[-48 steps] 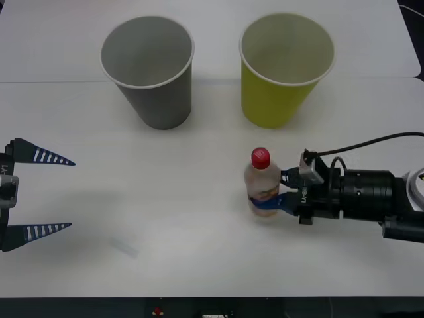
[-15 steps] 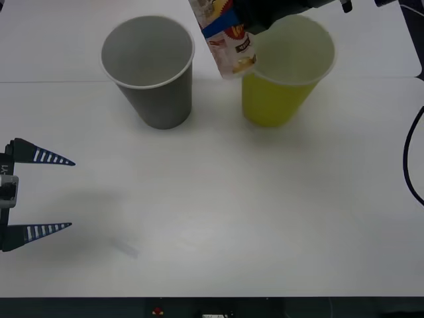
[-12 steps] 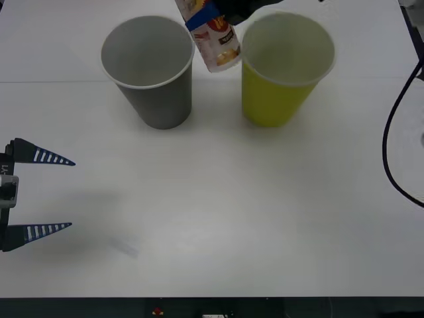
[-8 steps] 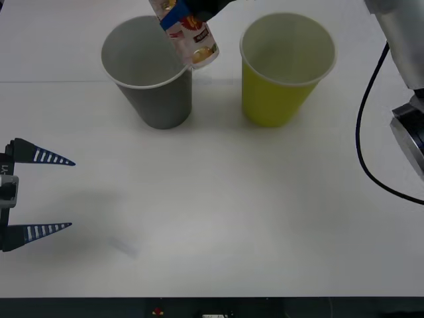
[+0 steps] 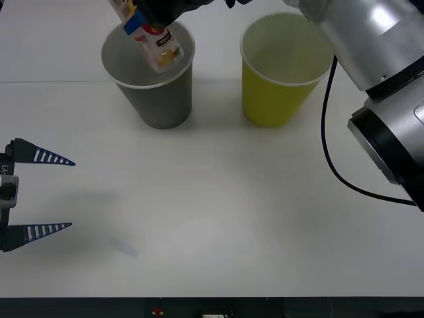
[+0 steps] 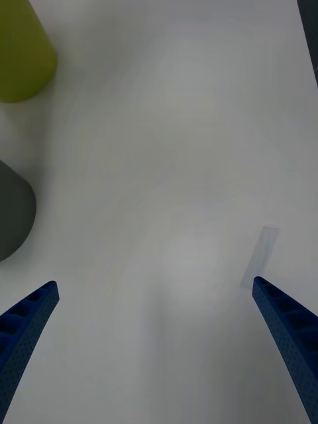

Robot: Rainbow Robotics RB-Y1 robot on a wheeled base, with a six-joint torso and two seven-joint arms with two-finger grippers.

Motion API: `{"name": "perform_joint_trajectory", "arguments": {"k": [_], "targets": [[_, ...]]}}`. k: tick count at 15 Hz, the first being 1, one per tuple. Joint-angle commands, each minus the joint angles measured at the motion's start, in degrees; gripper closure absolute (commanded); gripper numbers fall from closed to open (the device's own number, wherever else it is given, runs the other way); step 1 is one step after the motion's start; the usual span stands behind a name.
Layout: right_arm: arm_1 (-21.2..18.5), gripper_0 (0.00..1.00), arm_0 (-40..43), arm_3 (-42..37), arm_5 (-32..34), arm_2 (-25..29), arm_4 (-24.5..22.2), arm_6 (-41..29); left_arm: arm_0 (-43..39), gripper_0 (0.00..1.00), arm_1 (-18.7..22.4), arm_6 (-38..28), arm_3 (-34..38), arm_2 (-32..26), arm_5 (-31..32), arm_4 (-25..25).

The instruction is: Put the can into the green bin and the plastic bottle into the gray bin

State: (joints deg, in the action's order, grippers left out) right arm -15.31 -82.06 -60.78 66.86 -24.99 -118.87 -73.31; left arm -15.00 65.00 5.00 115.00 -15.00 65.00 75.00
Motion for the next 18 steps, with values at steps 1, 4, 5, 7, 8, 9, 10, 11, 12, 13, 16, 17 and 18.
{"name": "perform_joint_trajectory", "arguments": {"k": [1,4,5,7,8,9,10,11,12,13,16,17,18], "targets": [[0.5,0.98,0.0,0.6,-1.2,-0.9,-0.4,0.0,0.0,0.0,0.0,0.0,0.0,0.0,0.0,0.0],[0.6,0.56,-0.1,0.6,-1.3,-0.9,-0.4,0.0,0.0,0.0,0.0,0.0,0.0,0.0,0.0,0.0],[0.6,0.12,0.0,0.6,-1.3,-0.9,-0.3,0.0,0.0,0.0,0.0,0.0,0.0,0.0,0.0,0.0],[0.5,0.0,0.0,0.6,-1.3,-0.8,-0.3,0.3,0.0,0.0,0.0,0.0,0.0,0.0,0.0,0.0],[0.3,0.0,0.0,0.6,-1.3,-0.5,-0.1,0.4,0.0,0.0,0.0,0.0,0.0,0.0,0.0,0.0],[-0.2,0.0,0.0,0.6,-1.3,-0.2,0.3,0.4,0.0,0.0,0.0,0.0,0.0,0.0,0.0,0.0],[-0.9,0.0,0.0,0.0,-0.9,0.3,1.4,0.7,0.0,0.0,0.0,0.0,0.0,0.0,0.0,0.0],[-2.2,0.0,0.0,-0.8,1.1,1.2,2.8,0.8,0.0,0.0,0.0,0.0,0.0,0.0,0.0,0.0],[-3.4,0.0,0.0,-2.4,3.4,2.2,3.4,0.9,0.0,0.0,0.0,0.0,0.0,0.0,0.0,0.0],[-4.8,0.0,0.0,-3.9,6.5,3.4,4.2,1.0,0.0,0.0,0.0,0.0,0.0,0.0,0.0,0.0],[-9.3,0.0,1.7,-9.1,12.8,6.8,8.0,1.0,0.0,0.0,0.0,0.0,0.0,0.0,0.0,0.0],[-11.3,0.0,3.3,-12.4,14.6,8.1,9.1,1.0,0.0,0.0,0.0,0.0,0.0,0.0,0.0,0.0],[-13.0,0.0,4.8,-15.0,15.8,8.9,10.1,1.0,0.0,0.0,0.0,0.0,0.0,0.0,0.0,0.0]]}}
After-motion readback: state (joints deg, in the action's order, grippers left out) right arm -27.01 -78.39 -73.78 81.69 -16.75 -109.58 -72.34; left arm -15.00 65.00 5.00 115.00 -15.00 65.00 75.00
